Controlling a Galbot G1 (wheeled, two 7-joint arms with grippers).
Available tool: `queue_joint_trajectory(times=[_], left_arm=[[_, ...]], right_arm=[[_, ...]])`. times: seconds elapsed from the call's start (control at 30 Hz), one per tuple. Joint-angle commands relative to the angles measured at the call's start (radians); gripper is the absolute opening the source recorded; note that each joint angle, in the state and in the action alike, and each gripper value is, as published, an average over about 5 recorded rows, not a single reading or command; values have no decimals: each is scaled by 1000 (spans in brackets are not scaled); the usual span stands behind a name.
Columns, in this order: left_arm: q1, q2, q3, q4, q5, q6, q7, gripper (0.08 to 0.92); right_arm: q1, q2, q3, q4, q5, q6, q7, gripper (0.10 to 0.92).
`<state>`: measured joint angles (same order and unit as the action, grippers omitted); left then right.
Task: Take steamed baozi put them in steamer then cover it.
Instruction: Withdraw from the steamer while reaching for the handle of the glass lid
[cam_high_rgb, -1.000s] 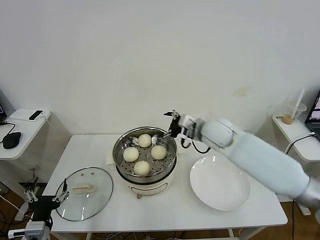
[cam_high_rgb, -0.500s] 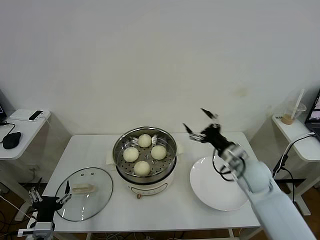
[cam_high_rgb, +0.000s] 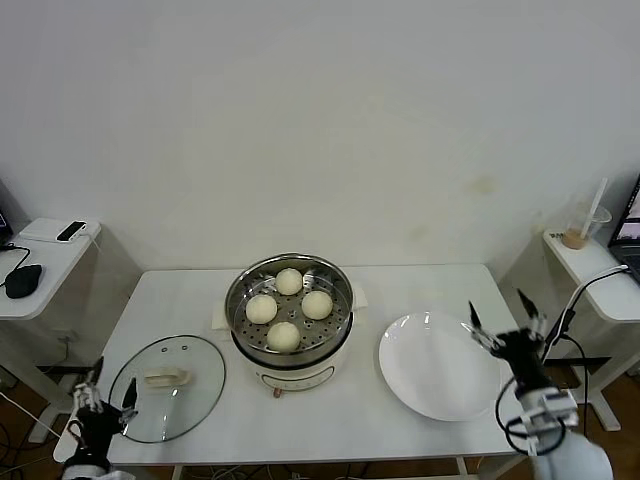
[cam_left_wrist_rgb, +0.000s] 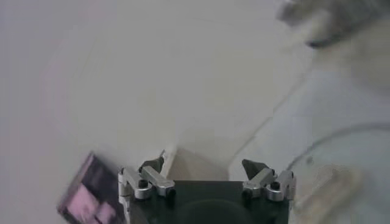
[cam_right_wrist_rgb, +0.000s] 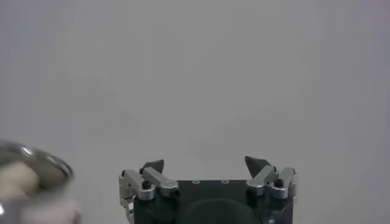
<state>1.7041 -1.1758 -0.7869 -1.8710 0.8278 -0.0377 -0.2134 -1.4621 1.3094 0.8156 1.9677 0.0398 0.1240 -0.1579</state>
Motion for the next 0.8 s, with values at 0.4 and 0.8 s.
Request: queue_joint_trajectory(times=[0.4,0.8], left_arm=[[-205,80,157,281,416,-34,3,823],[-303,108,177,362,386,-32,8,823]], right_arm=[[-203,168,153,43,-106,46,22,823],[-232,201,150,50,-120,55,23,823]])
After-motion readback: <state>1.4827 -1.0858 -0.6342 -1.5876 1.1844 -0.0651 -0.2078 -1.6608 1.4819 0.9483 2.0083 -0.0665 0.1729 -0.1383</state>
